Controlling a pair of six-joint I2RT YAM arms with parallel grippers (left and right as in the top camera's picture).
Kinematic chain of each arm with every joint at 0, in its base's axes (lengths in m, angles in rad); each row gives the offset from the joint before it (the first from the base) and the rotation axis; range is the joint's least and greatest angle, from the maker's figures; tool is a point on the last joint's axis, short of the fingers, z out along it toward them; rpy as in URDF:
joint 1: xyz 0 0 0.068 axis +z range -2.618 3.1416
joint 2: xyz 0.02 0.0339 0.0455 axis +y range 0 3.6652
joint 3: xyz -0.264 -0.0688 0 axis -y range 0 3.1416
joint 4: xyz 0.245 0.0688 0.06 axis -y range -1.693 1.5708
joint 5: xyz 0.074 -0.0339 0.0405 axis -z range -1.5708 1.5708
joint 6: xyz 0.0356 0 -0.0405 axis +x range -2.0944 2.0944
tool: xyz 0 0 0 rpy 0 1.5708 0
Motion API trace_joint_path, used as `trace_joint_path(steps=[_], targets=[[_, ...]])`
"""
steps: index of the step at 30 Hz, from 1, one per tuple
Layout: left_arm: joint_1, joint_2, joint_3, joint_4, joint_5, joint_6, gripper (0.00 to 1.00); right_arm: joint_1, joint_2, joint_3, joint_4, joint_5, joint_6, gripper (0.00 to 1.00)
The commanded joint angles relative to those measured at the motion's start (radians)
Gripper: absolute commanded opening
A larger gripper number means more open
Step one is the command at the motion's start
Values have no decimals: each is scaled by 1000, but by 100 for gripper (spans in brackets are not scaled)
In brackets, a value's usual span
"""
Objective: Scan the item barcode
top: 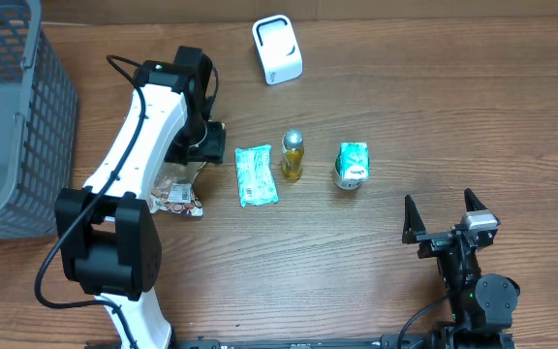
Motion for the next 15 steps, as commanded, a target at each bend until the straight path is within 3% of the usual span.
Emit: trace_joint_path(steps=[1,6,10,15], targets=[[-1,-8,-56,34,-148,32,72,-2,-9,-11,5,10,-1,100],[-3,-8,-208,204,-142,70,76,-2,-9,-11,5,10,-1,100],[0,-8,-292,315,-152,69,70,-2,-9,-11,5,10,-1,100],[-6,-8,-306,375,-143,69,43,-2,-9,-11,5,10,-1,100]])
